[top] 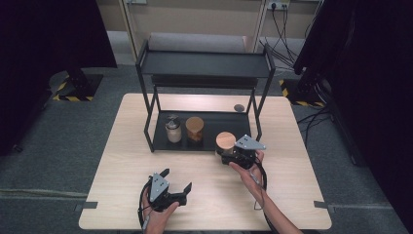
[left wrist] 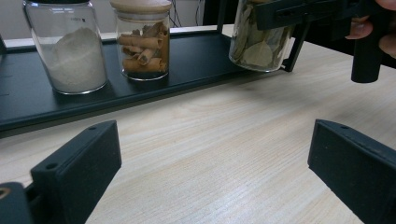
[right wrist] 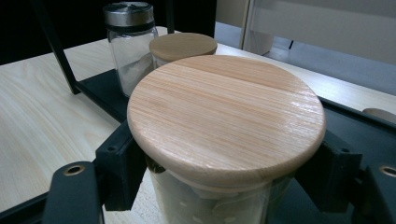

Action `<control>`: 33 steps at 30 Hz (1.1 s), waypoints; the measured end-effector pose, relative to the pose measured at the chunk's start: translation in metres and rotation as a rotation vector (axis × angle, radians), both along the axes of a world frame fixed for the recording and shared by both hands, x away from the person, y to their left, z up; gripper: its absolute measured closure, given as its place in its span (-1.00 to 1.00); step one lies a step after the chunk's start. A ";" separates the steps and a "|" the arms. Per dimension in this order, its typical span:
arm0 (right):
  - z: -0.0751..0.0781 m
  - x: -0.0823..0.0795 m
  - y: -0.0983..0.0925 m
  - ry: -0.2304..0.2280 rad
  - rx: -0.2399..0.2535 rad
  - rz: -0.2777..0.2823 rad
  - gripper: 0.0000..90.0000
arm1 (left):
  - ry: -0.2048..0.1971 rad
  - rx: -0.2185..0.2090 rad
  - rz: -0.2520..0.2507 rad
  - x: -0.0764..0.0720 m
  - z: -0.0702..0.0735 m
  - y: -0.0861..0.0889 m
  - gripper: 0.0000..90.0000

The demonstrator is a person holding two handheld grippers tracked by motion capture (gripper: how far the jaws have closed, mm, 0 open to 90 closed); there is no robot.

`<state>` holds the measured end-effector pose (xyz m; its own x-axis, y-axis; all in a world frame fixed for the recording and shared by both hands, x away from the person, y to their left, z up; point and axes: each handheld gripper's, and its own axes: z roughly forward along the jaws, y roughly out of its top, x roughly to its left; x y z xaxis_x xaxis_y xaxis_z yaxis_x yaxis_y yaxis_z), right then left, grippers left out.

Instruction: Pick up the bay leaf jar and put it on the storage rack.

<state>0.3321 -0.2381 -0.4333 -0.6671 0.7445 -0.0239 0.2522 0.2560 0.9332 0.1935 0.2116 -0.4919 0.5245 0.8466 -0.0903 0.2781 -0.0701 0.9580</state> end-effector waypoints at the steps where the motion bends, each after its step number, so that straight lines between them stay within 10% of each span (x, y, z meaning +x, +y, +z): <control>1: 0.000 0.001 0.000 -0.001 0.000 0.002 -0.42 | 0.000 0.000 0.000 0.000 0.000 0.000 -0.95; 33: 0.004 0.024 0.009 0.015 0.003 0.010 -0.42 | 0.001 -0.001 0.000 0.000 0.000 0.000 -0.95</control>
